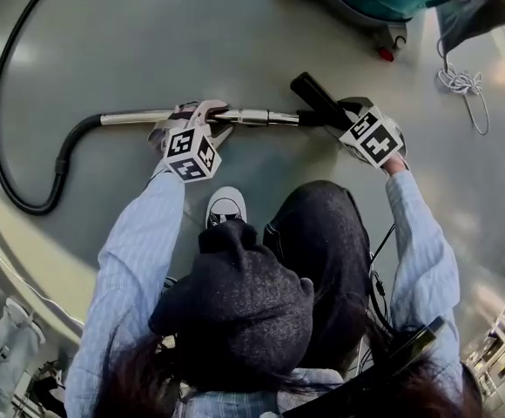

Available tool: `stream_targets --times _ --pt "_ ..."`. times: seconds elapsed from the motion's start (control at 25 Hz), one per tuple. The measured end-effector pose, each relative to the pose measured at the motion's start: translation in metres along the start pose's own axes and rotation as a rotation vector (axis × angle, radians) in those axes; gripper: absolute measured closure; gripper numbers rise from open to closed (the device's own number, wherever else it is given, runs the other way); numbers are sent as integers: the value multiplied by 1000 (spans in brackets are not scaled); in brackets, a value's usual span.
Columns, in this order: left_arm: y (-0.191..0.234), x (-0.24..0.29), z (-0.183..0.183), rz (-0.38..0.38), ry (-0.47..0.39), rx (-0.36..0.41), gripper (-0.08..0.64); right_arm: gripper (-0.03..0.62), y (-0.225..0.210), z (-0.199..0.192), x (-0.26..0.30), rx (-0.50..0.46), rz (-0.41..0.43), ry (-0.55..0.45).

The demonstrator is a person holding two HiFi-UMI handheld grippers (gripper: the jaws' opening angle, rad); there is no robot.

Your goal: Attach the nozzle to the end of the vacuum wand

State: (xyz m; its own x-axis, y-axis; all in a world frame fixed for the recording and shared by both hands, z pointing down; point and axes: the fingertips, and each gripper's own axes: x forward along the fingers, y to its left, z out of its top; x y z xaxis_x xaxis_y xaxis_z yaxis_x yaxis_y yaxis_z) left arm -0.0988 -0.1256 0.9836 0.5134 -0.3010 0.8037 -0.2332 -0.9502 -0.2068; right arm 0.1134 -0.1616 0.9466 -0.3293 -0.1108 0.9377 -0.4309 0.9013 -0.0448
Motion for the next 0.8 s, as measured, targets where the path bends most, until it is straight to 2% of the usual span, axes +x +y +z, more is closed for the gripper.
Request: stream_targets --times 0.08,0.2,0.48,0.64,0.72,0.8 --pt "0 0 0 -2 6 -2 385 341 2 1 -2 -35 0 2" --pt "-2 -1 -4 -15 12 -12 385 342 6 6 -6 -5 0 -20" --pt "1 1 -5 -7 21 -35 383 344 11 -4 -3 178 59 -57" --pt "-3 -1 0 -48 24 3 387 345 12 6 -7 222 80 -86" --pt "-7 -1 2 -64 49 36 393 348 13 11 -7 224 80 -75" --pt "-7 -1 1 -73 75 33 394 348 13 12 -6 244 85 -65"
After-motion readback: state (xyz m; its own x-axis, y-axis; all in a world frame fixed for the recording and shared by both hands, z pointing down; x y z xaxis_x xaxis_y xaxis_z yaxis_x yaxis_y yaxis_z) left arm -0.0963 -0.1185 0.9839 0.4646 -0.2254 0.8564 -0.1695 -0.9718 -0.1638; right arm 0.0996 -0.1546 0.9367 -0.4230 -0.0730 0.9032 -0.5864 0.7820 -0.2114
